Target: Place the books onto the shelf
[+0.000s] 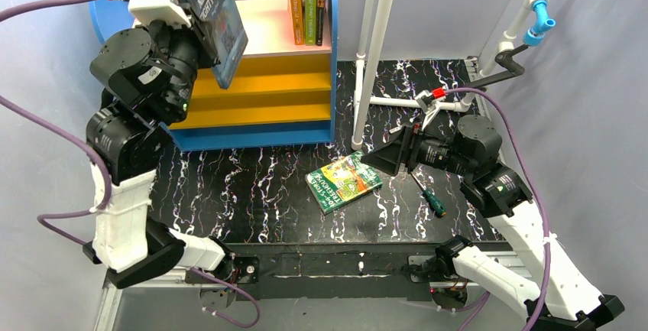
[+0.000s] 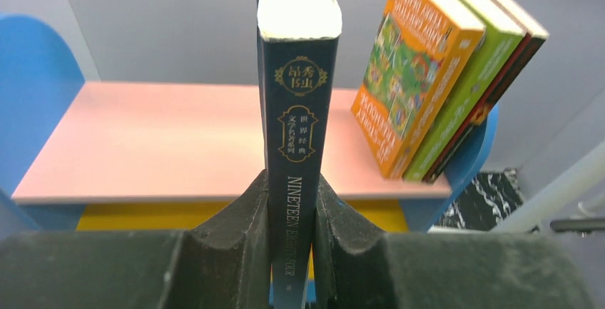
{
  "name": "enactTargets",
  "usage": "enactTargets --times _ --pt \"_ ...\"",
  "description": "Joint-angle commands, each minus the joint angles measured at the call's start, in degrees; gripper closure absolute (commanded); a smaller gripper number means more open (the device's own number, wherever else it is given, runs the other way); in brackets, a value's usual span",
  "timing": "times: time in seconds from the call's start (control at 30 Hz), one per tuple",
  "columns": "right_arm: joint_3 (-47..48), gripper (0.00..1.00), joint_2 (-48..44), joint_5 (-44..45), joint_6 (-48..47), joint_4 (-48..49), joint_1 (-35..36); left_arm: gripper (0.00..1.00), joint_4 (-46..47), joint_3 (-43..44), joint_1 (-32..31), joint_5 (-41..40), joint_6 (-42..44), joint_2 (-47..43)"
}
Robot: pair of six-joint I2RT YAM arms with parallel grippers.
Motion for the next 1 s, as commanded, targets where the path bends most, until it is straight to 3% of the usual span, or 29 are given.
enactTargets --times 0.0,0.4,0.97 --pt "1.32 0.13 -0.58 0.73 -1.24 0.31 -0.18 1.00 18.29 3.87 0.07 -1.70 6.52 1.42" --pt "1.12 0.13 3.71 -1.39 -0.38 3.30 -0.24 1.00 37.97 4.26 0.06 -7.70 20.28 13.15" --pt "0.06 0.13 5.16 -2.74 -0.91 3.58 -2.14 1.00 37.50 1.51 0.33 -5.52 15.42 23.56"
